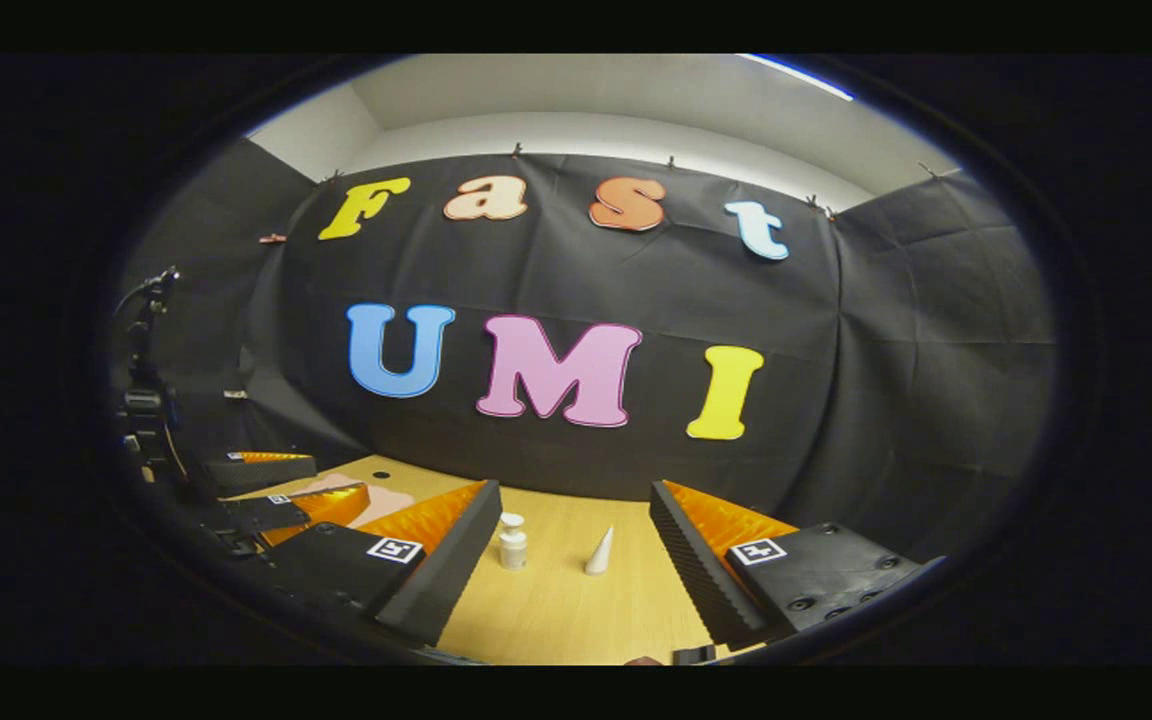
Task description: First open the suitcase, pack the skin care products into it, and then close the suitcase.
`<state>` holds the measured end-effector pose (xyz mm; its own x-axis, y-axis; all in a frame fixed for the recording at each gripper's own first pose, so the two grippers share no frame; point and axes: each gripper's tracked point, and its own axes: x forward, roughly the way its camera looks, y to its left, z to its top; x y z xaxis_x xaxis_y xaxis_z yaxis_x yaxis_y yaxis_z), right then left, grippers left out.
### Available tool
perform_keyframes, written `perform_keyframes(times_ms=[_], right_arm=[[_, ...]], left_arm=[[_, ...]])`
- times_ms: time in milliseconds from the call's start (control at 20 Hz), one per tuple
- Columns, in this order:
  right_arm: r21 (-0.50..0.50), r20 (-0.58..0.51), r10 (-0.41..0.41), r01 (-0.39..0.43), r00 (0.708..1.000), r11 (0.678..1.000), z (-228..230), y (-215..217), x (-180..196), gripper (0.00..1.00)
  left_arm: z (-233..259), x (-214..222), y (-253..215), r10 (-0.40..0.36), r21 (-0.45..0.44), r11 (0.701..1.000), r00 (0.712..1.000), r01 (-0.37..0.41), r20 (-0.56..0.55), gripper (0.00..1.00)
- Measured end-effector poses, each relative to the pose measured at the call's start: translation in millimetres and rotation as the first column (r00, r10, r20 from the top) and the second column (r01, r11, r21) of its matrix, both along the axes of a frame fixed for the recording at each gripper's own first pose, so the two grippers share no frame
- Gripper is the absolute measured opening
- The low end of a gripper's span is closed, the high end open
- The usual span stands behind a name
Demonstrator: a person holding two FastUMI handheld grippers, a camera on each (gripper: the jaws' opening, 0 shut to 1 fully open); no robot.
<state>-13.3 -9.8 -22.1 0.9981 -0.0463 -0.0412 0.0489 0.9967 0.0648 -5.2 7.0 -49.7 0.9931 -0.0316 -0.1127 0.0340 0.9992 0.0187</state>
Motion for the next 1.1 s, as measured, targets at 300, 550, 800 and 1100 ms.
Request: perform_keyframes(times_ms=[300,550,800,1100], right_arm=[[-0.001,-0.002,-0.003,0.003,1.000,1.000,-2,0,3,0.95],[0.001,0.004,0.002,-0.002,1.000,1.000,-1,2,5,0.95],[-0.006,0.000,0.016,-0.016,1.000,1.000,-9,1,3,0.90],[-0.039,-0.004,0.010,-0.010,1.000,0.999,-21,-37,16,0.84]], left_arm=[[-2,0,8,0.001,0.017,1.000,1.000,-0.001,0.012,0.96],[-37,11,11,0.002,0.012,1.000,0.998,-0.001,-0.062,0.96],[-95,35,1,-0.042,0.027,0.998,0.983,0.048,-0.180,0.96],[-170,86,22,0.062,0.043,0.998,0.909,-0.049,-0.411,0.96]])
